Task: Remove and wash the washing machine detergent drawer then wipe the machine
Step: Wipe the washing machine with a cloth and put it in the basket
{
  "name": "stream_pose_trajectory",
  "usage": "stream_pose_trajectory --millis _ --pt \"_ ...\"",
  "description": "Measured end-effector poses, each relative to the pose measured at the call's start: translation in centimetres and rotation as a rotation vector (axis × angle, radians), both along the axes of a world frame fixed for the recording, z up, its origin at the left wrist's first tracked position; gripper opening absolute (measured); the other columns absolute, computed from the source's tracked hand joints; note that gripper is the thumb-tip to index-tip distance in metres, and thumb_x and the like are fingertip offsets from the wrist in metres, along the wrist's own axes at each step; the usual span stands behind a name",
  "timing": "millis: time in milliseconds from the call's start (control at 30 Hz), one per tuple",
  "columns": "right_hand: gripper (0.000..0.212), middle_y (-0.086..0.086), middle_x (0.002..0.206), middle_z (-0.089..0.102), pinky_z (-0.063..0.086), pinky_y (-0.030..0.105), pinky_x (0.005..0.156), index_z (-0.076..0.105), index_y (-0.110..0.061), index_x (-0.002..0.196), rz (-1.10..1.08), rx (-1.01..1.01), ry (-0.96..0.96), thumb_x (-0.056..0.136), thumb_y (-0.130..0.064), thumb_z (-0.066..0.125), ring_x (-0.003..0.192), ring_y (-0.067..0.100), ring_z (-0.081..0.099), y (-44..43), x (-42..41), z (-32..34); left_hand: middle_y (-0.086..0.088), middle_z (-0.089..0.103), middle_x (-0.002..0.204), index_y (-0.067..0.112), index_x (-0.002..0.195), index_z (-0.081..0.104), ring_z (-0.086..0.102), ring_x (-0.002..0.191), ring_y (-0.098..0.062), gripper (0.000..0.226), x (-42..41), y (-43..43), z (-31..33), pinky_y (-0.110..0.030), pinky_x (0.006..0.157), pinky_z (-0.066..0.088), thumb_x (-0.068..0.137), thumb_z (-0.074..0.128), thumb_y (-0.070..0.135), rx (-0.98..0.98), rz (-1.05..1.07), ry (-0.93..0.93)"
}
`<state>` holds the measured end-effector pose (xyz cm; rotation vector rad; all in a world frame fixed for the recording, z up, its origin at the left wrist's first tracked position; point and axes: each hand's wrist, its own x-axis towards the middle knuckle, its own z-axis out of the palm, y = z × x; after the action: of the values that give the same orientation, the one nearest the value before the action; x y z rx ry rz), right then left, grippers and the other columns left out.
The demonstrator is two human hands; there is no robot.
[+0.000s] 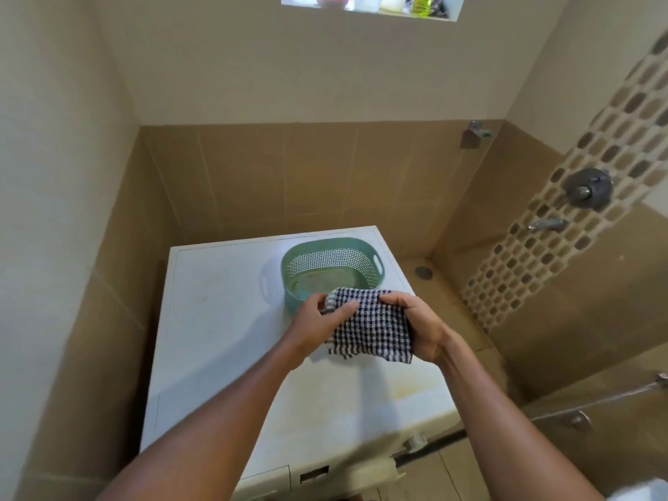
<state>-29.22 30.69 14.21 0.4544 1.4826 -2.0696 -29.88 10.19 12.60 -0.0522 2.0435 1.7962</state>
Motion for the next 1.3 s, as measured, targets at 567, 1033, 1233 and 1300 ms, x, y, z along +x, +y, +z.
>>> stream_pose_trajectory --millis 567,1033,1233,1300 --pt "0.021 0.012 0.106 0.073 0.06 0.038 0.078 0.065 -0.008 0.112 0.119 0.577 0.238 0.091 -0.01 0.062 0.088 0.022 0.071 0.1 -15.0 -0.3 -0.016 0.079 0.099 0.003 0.113 0.067 0.077 0.092 -0.032 0.038 -11.6 0.4 4.1 -0.042 0.077 0.064 0.083 0.082 0.02 0.047 0.226 -0.277" --pt "0.026 0.013 0.111 0.061 0.056 0.035 0.082 0.055 0.002 0.116 0.663 1.23 0.31 0.089 0.001 0.053 0.099 0.03 0.061 -3.0 -19.3 -4.9 -0.009 0.065 0.113 0.011 0.11 0.056 0.065 0.102 -0.029 0.051 -13.8 2.9 -3.5 -0.041 0.083 0.058 0.072 0.09 0.018 -0.814 0.227 -0.141" --pt "0.02 0.016 0.104 0.068 0.051 0.033 0.073 0.065 0.001 0.099 0.748 1.391 0.459 0.086 0.007 0.051 0.095 0.032 0.066 -3.2 -18.5 -5.8 -0.012 0.066 0.114 0.007 0.107 0.061 0.066 0.1 -0.03 0.031 -13.8 4.0 -4.6 -0.035 0.069 0.049 0.081 0.076 0.001 -1.114 0.058 -0.112" --pt "0.023 0.015 0.101 0.07 0.053 0.036 0.076 0.068 -0.001 0.094 0.764 1.434 0.557 0.084 0.008 0.05 0.093 0.032 0.067 -3.3 -17.9 -5.2 -0.012 0.069 0.107 0.01 0.093 0.06 0.067 0.097 -0.03 0.021 -13.7 4.1 -4.1 -0.035 0.067 0.049 0.081 0.072 -0.003 -1.171 0.026 -0.073"
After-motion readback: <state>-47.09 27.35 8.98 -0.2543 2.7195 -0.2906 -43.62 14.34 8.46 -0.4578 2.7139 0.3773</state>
